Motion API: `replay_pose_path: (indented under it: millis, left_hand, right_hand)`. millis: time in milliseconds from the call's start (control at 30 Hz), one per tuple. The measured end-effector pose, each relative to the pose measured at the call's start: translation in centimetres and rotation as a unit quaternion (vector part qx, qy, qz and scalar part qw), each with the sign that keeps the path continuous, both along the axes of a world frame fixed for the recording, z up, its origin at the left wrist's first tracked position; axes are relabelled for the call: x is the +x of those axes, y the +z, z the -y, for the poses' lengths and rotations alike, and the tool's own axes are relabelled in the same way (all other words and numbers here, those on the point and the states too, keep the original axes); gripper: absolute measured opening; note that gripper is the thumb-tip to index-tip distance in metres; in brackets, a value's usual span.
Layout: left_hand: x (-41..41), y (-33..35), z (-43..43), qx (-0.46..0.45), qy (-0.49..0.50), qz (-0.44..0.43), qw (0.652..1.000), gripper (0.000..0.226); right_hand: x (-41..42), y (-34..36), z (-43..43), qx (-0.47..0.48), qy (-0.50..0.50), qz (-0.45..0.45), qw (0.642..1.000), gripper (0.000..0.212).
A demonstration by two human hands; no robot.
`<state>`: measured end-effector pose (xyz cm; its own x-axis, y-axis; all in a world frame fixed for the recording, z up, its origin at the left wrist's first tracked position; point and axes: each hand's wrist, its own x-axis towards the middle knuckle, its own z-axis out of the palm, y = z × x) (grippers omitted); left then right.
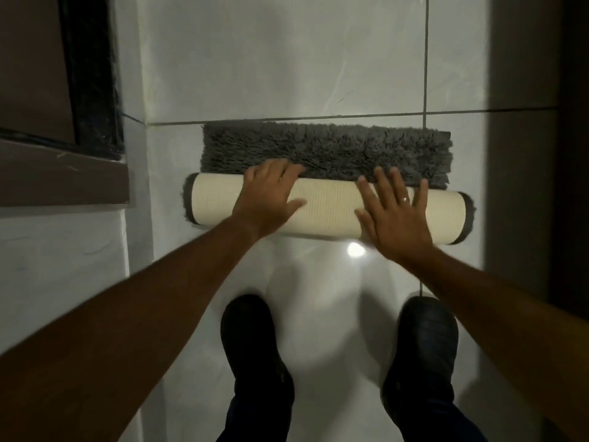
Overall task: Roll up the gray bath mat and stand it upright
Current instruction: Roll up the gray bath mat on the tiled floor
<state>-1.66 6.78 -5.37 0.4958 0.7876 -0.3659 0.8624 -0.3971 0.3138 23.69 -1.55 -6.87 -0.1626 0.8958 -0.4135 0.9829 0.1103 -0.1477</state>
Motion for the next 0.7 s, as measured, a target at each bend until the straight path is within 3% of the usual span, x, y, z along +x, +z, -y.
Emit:
replay_pose_path:
  millis: [67, 133, 200, 300, 367, 433, 600, 700]
  left_hand:
    - [-0.5, -0.1, 1.6, 0.073, -0.032, -0.003, 0.997, 0.083]
    - [-0.4, -0.6, 1.7, 0.036, -0.072, -0.104, 0.991, 0.116]
    - [0.1, -1.0, 0.5, 0.017, -0.065, -0.161, 0.985, 0.127]
    - [0.7, -1.4, -0.4, 0.043, -0.07, -0.173, 0.981, 0.098]
    - [0.5, -1.3, 0.5, 0.08, -0.075, -0.145, 0.983, 0.073]
    - [0.0, -0.8, 1.7, 0.091, -0.081, -0.118, 0.986, 0.063]
    - [-0.5, -0.2, 3.7, -0.064, -0.122, -0.155, 0.978, 0.087]
    - [-0.2, -1.1, 0.3, -0.164, -0.107, -0.142, 0.97, 0.113]
  right_hand:
    - [0.1, -0.4, -3.3, 0.013, -0.045, 0.008, 0.999, 0.062]
    - [0.6, -0.4, -5.5, 0.026, -0.067, -0.009, 0.997, 0.064]
    - [0.9, -0.3, -5.8, 0.007, -0.014, -0.017, 1.0, 0.079]
    - [1.1, -0.2, -5.0, -0.021, 0.065, 0.017, 0.998, 0.106]
    - [1.1, 0.0, -4.4, -0.029, 0.074, 0.021, 0.997, 0.109]
    - [1.2, 0.3, -3.7, -0.046, 0.082, -0.002, 0.996, 0.107]
    - [1.7, 0.6, -1.7, -0.164, 0.119, -0.048, 0.978, 0.104]
    - [2.1, 0.2, -4.5, -0.178, 0.131, -0.047, 0.974, 0.108]
